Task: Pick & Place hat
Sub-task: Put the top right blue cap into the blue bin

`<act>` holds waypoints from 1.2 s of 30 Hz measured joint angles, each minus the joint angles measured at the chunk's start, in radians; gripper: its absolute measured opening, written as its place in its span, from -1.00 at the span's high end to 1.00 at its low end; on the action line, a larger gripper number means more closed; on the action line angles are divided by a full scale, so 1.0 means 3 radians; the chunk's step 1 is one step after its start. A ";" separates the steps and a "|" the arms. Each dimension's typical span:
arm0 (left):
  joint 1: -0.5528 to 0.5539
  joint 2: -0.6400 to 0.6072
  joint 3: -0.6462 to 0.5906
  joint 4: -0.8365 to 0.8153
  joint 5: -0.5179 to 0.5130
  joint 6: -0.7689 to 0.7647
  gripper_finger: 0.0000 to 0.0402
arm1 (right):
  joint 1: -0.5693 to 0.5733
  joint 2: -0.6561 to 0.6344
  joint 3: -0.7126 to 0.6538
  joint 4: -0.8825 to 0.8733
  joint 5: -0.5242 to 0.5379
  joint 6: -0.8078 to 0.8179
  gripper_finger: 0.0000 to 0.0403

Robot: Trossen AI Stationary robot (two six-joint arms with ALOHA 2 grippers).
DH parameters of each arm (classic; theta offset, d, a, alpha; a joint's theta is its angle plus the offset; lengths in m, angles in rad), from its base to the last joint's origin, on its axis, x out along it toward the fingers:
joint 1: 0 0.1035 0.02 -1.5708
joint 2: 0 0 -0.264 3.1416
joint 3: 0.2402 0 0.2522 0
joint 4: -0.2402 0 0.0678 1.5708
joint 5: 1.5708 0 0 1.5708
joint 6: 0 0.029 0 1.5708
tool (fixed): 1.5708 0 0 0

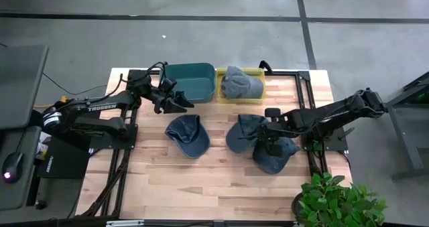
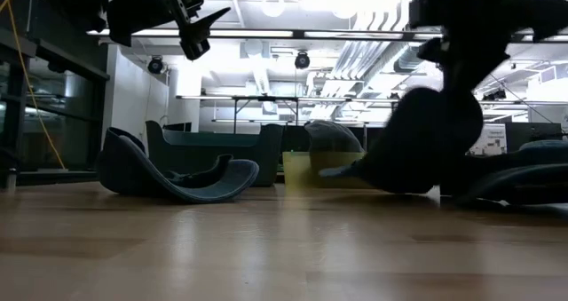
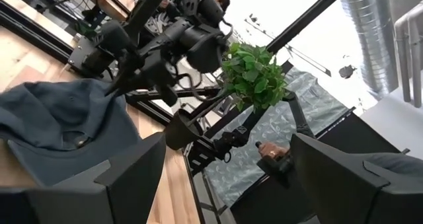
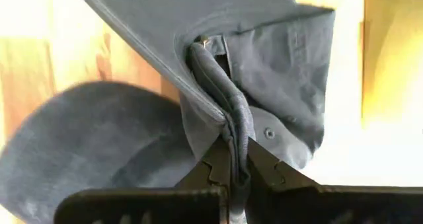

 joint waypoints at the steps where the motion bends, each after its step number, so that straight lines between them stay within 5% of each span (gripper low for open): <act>1: 0.0000 0.0000 0.0000 0.0001 -0.0003 -0.0001 -0.60 | -0.0001 0.0000 0.0045 -0.0001 -0.0010 0.0001 0.97; 19: 0.0000 0.0000 0.0000 0.0002 -0.0021 -0.0004 -0.60 | -0.0050 0.0000 0.0847 0.0189 -0.0347 0.0419 0.98; 36: 0.0000 0.0000 0.0000 0.0004 -0.0019 -0.0001 -0.60 | -0.0050 -0.0128 0.0871 0.1021 0.0215 0.0404 0.98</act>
